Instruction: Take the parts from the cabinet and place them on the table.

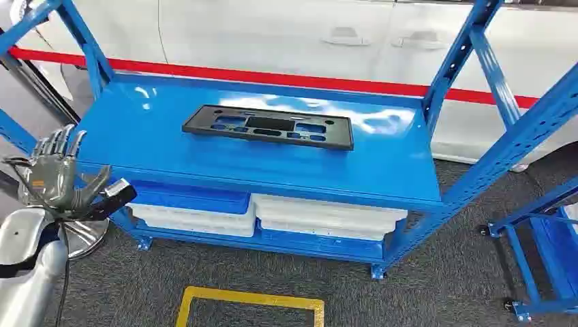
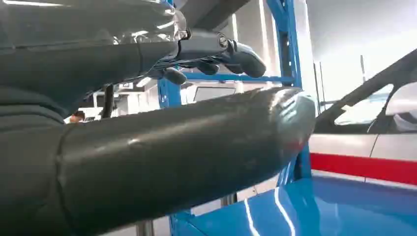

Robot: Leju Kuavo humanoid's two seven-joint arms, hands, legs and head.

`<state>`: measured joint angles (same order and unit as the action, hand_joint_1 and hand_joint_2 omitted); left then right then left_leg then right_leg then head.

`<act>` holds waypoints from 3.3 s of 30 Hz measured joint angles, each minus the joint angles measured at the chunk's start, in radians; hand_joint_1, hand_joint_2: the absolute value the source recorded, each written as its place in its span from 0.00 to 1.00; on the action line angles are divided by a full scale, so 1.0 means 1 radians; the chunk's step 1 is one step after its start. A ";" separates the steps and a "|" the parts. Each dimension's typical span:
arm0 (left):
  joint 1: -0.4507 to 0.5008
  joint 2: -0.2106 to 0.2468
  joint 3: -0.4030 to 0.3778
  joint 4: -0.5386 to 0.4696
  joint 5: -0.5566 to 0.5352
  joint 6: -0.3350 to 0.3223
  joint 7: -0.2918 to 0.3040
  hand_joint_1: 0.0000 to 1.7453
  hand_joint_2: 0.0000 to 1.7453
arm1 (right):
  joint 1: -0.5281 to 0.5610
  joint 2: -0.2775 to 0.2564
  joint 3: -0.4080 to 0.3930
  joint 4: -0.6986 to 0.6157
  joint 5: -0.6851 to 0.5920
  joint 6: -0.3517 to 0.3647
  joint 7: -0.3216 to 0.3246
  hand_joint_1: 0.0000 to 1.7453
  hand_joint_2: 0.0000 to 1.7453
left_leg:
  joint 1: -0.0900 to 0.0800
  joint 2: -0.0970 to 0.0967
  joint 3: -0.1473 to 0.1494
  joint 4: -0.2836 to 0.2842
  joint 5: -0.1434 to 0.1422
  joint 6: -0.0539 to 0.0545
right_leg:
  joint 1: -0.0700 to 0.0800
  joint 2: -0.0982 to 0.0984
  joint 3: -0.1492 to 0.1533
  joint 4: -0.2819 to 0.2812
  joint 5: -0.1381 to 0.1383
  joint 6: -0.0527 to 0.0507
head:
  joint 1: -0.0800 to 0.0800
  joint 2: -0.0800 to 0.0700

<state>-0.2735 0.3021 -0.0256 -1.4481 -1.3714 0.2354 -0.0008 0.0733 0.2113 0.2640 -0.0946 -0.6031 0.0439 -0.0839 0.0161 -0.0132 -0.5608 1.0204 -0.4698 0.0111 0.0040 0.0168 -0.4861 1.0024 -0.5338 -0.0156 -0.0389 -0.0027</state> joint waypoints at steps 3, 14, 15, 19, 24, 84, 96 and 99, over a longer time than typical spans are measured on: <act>-0.003 0.000 -0.002 -0.002 0.000 0.000 0.000 0.00 0.00 | 0.000 0.000 -0.002 0.000 0.000 0.000 0.000 0.00 0.00 | 0.003 -0.001 0.024 -0.011 -0.009 0.017 | -0.005 -0.001 -0.066 0.131 -0.042 0.016 | 0.000 0.000; 0.016 -0.010 -0.013 0.000 -0.004 -0.006 0.001 0.00 0.00 | 0.000 0.006 -0.003 0.004 0.000 0.010 -0.005 0.00 0.00 | -0.005 -0.005 0.108 -0.015 -0.068 0.003 | 0.035 0.000 -0.138 0.019 0.104 -0.055 | 0.000 0.000; 0.015 -0.011 -0.015 0.000 -0.006 -0.006 -0.003 0.00 0.00 | 0.000 0.006 -0.003 0.004 0.000 0.010 -0.005 0.00 0.00 | -0.008 -0.005 0.116 -0.018 -0.063 -0.003 | 0.032 -0.001 -0.126 0.007 0.100 -0.060 | 0.000 0.000; -0.008 -0.010 -0.017 0.001 -0.005 -0.005 -0.001 0.00 0.00 | 0.001 0.006 -0.003 0.004 0.000 0.011 -0.005 0.00 0.00 | 0.001 0.001 0.045 0.130 -0.140 -0.012 | 0.009 -0.004 -0.068 -0.030 0.090 -0.057 | 0.000 0.000; 0.000 -0.011 -0.023 0.006 -0.007 -0.006 -0.002 0.00 0.00 | 0.001 0.006 -0.003 0.004 0.000 0.011 -0.005 0.00 0.00 | 0.034 0.008 -0.046 0.125 -0.039 -0.062 | -0.013 -0.001 -0.034 -0.014 0.046 -0.025 | 0.000 0.000; -0.186 -0.208 -0.325 0.204 -0.158 0.042 -0.019 0.00 1.00 | -0.009 0.006 -0.002 0.006 -0.011 0.024 0.004 0.00 0.00 | 0.011 0.022 -0.073 0.207 -0.090 -0.023 | 0.007 0.016 -0.104 0.024 0.070 -0.035 | -0.001 0.000; -0.162 -0.223 -0.364 0.145 -0.053 -0.003 -0.060 0.00 1.00 | -0.009 0.006 -0.002 0.006 -0.014 0.024 0.000 0.00 0.00 | -0.009 0.007 0.002 -0.002 -0.005 -0.008 | 0.008 0.018 -0.096 0.019 0.065 -0.019 | -0.001 0.000; -0.161 -0.224 -0.370 0.144 -0.053 -0.003 -0.061 0.00 1.00 | -0.009 0.006 -0.002 0.006 -0.014 0.024 -0.001 0.00 0.00 | -0.010 0.007 0.002 -0.002 -0.005 -0.003 | 0.007 0.018 -0.094 0.016 0.066 -0.016 | -0.001 0.000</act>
<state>-0.4349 0.0778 -0.3952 -1.3043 -1.4244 0.2323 -0.0622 0.0643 0.2171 0.2625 -0.0889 -0.6172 0.0679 -0.0851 0.0060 -0.0063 -0.5583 1.0183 -0.4748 0.0077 0.0108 0.0346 -0.5803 1.0186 -0.4673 -0.0318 -0.0397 -0.0027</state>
